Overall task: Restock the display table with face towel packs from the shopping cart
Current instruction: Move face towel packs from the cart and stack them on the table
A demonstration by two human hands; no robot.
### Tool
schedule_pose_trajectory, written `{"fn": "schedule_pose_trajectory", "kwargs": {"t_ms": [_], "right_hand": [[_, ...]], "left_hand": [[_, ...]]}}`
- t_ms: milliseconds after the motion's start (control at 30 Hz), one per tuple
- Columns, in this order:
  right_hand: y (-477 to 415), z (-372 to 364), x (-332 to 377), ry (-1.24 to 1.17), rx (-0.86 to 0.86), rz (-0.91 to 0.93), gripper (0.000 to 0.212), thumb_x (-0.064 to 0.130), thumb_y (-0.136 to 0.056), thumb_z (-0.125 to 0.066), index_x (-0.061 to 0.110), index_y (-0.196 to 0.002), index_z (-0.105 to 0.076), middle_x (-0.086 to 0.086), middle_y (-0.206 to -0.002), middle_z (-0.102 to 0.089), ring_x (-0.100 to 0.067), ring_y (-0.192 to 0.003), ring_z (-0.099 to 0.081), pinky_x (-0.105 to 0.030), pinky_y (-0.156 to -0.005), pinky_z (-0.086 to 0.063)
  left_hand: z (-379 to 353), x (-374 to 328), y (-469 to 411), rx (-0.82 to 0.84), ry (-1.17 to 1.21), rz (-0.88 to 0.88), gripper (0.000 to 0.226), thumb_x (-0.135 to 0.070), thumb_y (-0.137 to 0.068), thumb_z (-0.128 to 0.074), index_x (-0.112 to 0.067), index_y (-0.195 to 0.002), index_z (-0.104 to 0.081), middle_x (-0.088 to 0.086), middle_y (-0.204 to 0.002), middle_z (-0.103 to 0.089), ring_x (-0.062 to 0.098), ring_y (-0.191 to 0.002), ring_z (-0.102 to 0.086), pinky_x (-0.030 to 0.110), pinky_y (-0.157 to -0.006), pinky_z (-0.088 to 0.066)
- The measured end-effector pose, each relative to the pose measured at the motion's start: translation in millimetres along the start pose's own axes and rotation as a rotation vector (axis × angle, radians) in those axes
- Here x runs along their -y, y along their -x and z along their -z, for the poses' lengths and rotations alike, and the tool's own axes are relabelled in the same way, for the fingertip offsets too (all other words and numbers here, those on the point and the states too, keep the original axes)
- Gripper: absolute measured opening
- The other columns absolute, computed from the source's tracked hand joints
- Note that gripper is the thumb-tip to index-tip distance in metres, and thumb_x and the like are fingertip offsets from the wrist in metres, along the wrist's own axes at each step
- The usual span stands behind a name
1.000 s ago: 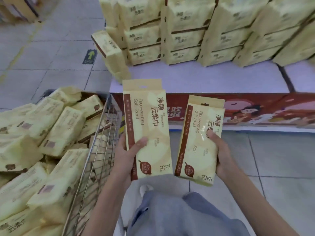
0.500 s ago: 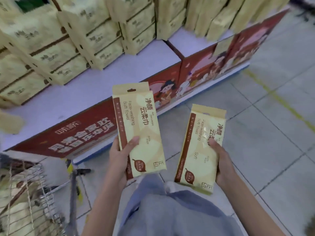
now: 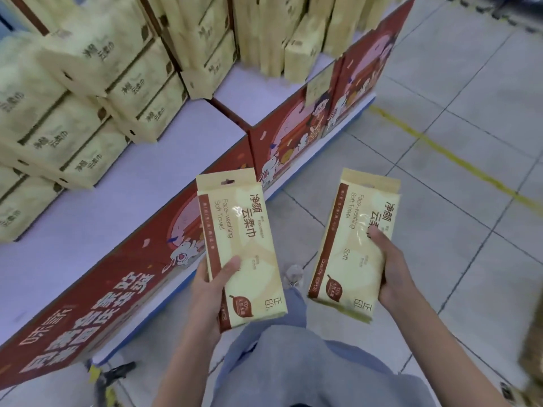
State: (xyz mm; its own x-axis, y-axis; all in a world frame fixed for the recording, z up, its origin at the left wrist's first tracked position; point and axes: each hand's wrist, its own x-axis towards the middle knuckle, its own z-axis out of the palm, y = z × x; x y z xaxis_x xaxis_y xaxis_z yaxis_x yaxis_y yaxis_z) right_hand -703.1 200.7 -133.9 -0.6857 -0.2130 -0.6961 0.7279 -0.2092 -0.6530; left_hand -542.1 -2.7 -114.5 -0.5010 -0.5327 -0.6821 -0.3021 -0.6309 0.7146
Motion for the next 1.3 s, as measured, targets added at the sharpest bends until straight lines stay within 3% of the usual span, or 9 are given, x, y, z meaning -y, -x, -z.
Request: {"fn": "schedule_pose_trajectory", "kwargs": {"t_ms": [167,400,567,700,867,1033,1167,1300], "right_hand": [[-37.0,-15.0,46.5,-0.054,-0.022,0.01,0.035,0.033,-0.071,-0.063,0.016,-0.102,-0.066,-0.011,-0.097,-0.073,-0.03,-0.088,-0.068,-0.047,-0.084,-0.052],[-74.4,-4.9,86.8,-0.15,-0.133,0.01,0.04,0.032,-0.069,-0.064,0.015,-0.104,-0.065,-0.015,-0.101,-0.072,-0.037,-0.094,-0.065,-0.049,-0.083,-0.052],[-113.9,12.4,123.5,-0.199,-0.185,0.0,0.035,0.031,-0.07,-0.065,0.015,-0.101,-0.066,-0.016,-0.102,-0.071,-0.038,-0.095,-0.065,-0.053,-0.087,-0.05],[-161.9,27.6,168.5,-0.205,-0.171,-0.01,0.037,0.032,-0.069,-0.065,0.015,-0.101,-0.066,-0.014,-0.097,-0.073,-0.035,-0.089,-0.067,-0.047,-0.078,-0.053],[-222.0,36.3,253.7,-0.129,-0.117,-0.031,0.044,0.031,-0.068,-0.066,0.013,-0.107,-0.065,-0.014,-0.099,-0.072,-0.032,-0.085,-0.069,-0.043,-0.075,-0.054],[-282.8,27.4,326.1,0.047,-0.052,-0.041,0.07,0.027,-0.063,-0.078,0.005,-0.124,-0.054,-0.018,-0.109,-0.069,-0.038,-0.099,-0.066,-0.047,-0.077,-0.056],[-316.6,-7.0,362.2,0.231,0.047,-0.005,0.074,0.027,-0.057,-0.077,0.003,-0.121,-0.049,-0.014,-0.105,-0.07,-0.029,-0.087,-0.07,-0.039,-0.065,-0.057],[-349.9,-54.3,383.1,0.388,0.155,-0.001,0.077,0.025,-0.05,-0.084,0.009,-0.116,-0.049,-0.011,-0.108,-0.069,-0.025,-0.084,-0.07,-0.039,-0.067,-0.056]], "left_hand": [[-51.6,-46.3,-56.7,0.063,-0.05,0.016,0.069,-0.028,-0.062,-0.073,-0.021,-0.128,-0.053,0.008,-0.111,-0.071,0.033,-0.09,-0.071,0.061,-0.081,-0.053],[-140.4,-96.9,-117.3,0.191,-0.132,0.003,0.066,-0.03,-0.065,-0.074,-0.024,-0.127,-0.054,0.005,-0.113,-0.071,0.031,-0.095,-0.07,0.05,-0.073,-0.059],[-210.2,-109.3,-155.9,0.193,-0.166,-0.002,0.042,-0.024,-0.07,-0.073,-0.028,-0.109,-0.061,0.003,-0.106,-0.073,0.031,-0.095,-0.07,0.053,-0.082,-0.055],[-268.0,-110.9,-183.9,0.18,-0.143,0.006,0.062,-0.029,-0.061,-0.074,-0.023,-0.121,-0.058,0.005,-0.109,-0.072,0.029,-0.095,-0.07,0.052,-0.08,-0.056],[-341.5,-114.8,-208.9,0.141,-0.069,0.028,0.059,-0.027,-0.066,-0.073,-0.021,-0.123,-0.058,0.007,-0.112,-0.071,0.031,-0.1,-0.068,0.053,-0.083,-0.055],[-395.3,-121.5,-221.3,0.064,0.031,0.008,0.051,-0.025,-0.068,-0.071,-0.02,-0.118,-0.059,0.008,-0.106,-0.072,0.029,-0.092,-0.07,0.044,-0.069,-0.06],[-408.2,-130.2,-229.9,-0.039,0.11,0.005,0.057,-0.025,-0.067,-0.071,-0.02,-0.122,-0.056,0.008,-0.108,-0.072,0.03,-0.092,-0.07,0.044,-0.068,-0.06],[-409.0,-139.9,-251.8,-0.15,0.177,0.023,0.061,-0.026,-0.065,-0.072,-0.019,-0.124,-0.056,0.01,-0.108,-0.072,0.033,-0.095,-0.069,0.049,-0.075,-0.058]]}}
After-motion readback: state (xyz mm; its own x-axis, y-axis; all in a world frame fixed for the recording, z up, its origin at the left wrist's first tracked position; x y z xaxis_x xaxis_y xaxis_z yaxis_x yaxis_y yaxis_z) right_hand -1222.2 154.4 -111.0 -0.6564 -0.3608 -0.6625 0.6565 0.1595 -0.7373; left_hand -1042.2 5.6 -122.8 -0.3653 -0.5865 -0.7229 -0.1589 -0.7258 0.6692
